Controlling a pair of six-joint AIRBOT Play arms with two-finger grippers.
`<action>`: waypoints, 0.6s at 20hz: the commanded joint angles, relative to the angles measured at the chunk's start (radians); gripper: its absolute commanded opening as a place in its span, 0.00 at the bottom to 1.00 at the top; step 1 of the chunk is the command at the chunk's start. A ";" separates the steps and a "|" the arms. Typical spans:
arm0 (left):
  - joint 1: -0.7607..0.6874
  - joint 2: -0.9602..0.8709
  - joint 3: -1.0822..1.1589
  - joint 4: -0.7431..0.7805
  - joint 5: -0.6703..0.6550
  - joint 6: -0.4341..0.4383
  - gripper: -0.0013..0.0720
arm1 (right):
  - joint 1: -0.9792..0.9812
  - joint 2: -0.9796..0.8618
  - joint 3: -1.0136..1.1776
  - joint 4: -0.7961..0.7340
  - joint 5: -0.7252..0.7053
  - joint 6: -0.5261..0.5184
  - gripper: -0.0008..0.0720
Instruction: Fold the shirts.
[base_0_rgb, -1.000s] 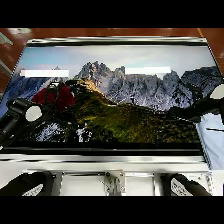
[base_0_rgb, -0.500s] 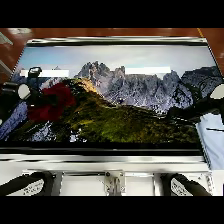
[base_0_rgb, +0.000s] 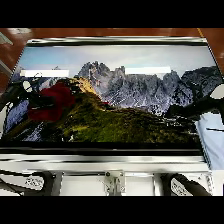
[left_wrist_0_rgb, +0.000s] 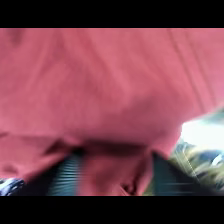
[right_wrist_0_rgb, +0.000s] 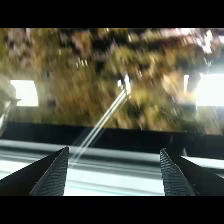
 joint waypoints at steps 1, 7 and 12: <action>0.023 -0.028 0.007 -0.017 -0.009 -0.009 0.07 | 0.000 0.000 0.000 0.001 -0.034 0.011 0.95; -0.078 0.249 0.049 -0.066 -0.038 0.041 0.07 | 0.000 0.000 0.000 0.000 -0.053 -0.010 0.95; -0.380 0.619 0.039 -0.157 0.001 -0.070 0.07 | 0.000 0.038 0.002 0.001 -0.079 -0.108 0.95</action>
